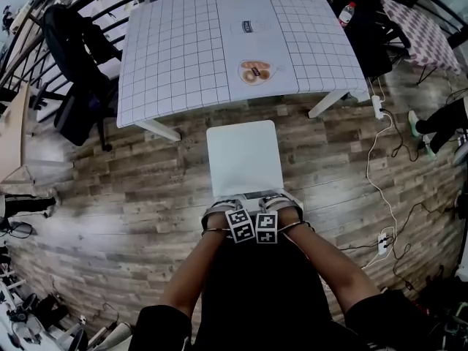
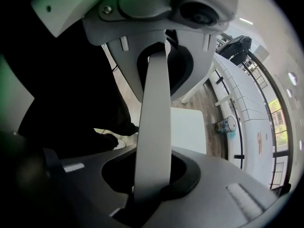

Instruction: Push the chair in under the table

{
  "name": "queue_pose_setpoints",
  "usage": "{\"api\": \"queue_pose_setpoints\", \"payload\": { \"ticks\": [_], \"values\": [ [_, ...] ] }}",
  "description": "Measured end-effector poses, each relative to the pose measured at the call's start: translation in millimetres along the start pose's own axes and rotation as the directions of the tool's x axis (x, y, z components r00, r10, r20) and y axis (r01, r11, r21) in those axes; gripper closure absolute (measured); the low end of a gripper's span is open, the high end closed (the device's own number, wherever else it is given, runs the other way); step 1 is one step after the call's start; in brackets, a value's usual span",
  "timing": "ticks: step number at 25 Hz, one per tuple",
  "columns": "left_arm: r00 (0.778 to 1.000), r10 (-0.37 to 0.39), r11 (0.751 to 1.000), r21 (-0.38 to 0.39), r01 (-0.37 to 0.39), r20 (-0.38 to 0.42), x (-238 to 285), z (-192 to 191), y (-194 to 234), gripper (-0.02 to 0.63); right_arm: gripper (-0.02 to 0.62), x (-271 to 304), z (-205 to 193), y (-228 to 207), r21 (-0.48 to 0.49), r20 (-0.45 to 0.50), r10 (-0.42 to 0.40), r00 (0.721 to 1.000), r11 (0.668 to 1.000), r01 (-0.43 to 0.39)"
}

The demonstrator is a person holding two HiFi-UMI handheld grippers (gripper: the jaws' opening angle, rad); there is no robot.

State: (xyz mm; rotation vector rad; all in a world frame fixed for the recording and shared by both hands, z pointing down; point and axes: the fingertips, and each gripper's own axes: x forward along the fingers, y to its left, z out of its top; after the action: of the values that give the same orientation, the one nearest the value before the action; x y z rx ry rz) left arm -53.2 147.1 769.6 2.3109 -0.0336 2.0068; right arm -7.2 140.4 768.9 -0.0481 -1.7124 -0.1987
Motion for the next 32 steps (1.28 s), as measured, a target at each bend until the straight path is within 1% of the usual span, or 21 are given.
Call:
{"api": "queue_pose_setpoints", "payload": {
  "ticks": [5, 10, 12, 14, 16, 18, 22, 27, 32],
  "values": [
    [1.0, -0.005, 1.0, 0.012, 0.005, -0.002, 3, -7, 7, 0.523, 0.514, 6, 5, -6, 0.007, 0.005, 0.003, 1.0, 1.0, -0.003],
    [1.0, -0.02, 1.0, 0.01, 0.019, 0.005, -36, 0, 37, 0.523, 0.514, -29, 7, -41, 0.019, 0.007, 0.017, 1.0, 1.0, -0.017],
    [1.0, -0.014, 1.0, 0.011, 0.014, 0.002, -24, -4, 43, 0.523, 0.514, -15, 6, -44, 0.021, 0.006, 0.013, 1.0, 1.0, -0.013],
    [1.0, -0.005, 1.0, 0.016, 0.005, 0.003, -5, -8, 38, 0.523, 0.514, 4, 5, -37, 0.018, 0.006, 0.004, 1.0, 1.0, -0.004],
    [1.0, 0.003, 1.0, 0.013, -0.003, 0.007, 1, -7, 42, 0.523, 0.514, 9, 2, -40, 0.013, 0.004, -0.009, 1.0, 1.0, 0.009],
    [1.0, 0.007, 1.0, 0.008, -0.007, 0.005, 0, -6, 49, 0.523, 0.514, 8, 0, -48, 0.008, 0.005, -0.013, 1.0, 1.0, 0.013],
    [1.0, -0.003, 1.0, 0.004, 0.003, -0.008, -2, -3, 47, 0.523, 0.514, 5, -1, -46, 0.008, 0.016, -0.004, 1.0, 1.0, 0.004],
    [1.0, -0.007, 1.0, -0.014, 0.007, 0.009, -3, 1, 67, 0.522, 0.514, 7, -6, -66, -0.001, 0.006, 0.003, 1.0, 1.0, -0.003],
    [1.0, -0.012, 1.0, -0.019, 0.012, 0.004, -8, 3, 79, 0.522, 0.514, 3, -9, -79, -0.005, 0.013, 0.01, 1.0, 1.0, -0.01]
  ]
}}
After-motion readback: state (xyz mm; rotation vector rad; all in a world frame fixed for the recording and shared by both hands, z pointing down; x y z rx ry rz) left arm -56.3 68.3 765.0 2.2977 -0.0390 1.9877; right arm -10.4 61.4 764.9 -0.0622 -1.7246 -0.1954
